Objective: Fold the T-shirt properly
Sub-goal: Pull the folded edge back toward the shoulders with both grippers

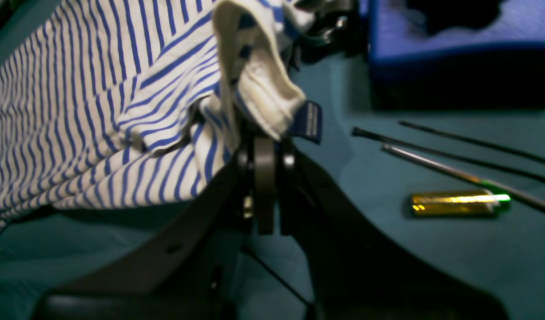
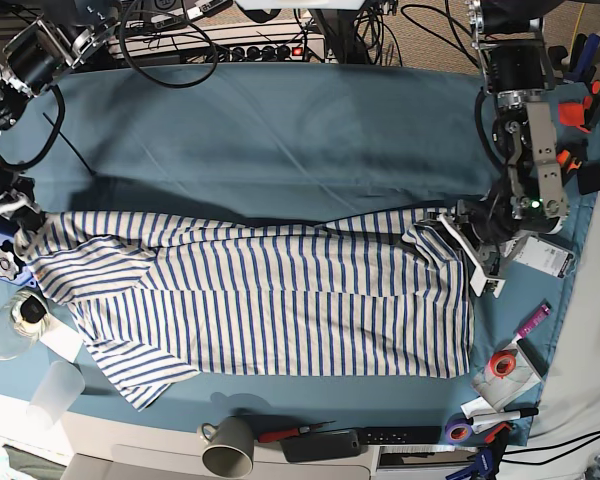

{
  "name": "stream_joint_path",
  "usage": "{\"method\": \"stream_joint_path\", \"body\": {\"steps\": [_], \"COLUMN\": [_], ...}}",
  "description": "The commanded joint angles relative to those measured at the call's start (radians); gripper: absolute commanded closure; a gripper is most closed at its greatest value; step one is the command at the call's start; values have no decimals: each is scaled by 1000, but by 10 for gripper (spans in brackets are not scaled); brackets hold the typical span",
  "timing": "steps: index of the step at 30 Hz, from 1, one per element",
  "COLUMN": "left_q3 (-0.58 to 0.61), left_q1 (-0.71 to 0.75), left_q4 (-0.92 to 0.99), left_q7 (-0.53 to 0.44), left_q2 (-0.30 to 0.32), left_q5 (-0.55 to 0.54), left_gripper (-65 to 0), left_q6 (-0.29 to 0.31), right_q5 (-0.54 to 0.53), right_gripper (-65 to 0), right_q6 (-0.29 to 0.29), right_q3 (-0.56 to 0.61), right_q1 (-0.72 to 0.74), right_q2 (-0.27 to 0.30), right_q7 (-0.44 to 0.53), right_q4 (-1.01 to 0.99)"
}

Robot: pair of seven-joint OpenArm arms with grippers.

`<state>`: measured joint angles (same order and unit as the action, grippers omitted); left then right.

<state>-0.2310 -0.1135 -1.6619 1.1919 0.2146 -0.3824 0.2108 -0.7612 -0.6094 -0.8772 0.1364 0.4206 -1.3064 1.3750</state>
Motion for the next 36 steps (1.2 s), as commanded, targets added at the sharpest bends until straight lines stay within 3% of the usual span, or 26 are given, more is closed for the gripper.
{"method": "stream_joint_path", "body": {"steps": [1, 8, 18, 28, 36], "left_q3": [-8, -8, -16, -147, -161], "left_q1": [3, 80, 148, 230, 330], "left_q4": [-31, -90, -119, -193, -229], "left_q7": [39, 25, 31, 13, 24], "left_q2": [34, 101, 101, 102, 105], "left_q5": [26, 25, 23, 18, 6], "left_gripper": [0, 0, 0, 0, 0], "left_q6": [0, -1, -1, 0, 0], "right_q5": [-20, -88, -122, -119, -113], "right_gripper": [0, 0, 0, 0, 0], "right_q6": [0, 0, -3, -3, 4], "right_q3": [-26, -99, -100, -100, -100], "right_q1": [7, -54, -141, -225, -303], "right_q2": [31, 31, 31, 31, 20], "right_q7": [19, -10, -48, -51, -56], "right_q4": [21, 21, 43, 189, 188]}}
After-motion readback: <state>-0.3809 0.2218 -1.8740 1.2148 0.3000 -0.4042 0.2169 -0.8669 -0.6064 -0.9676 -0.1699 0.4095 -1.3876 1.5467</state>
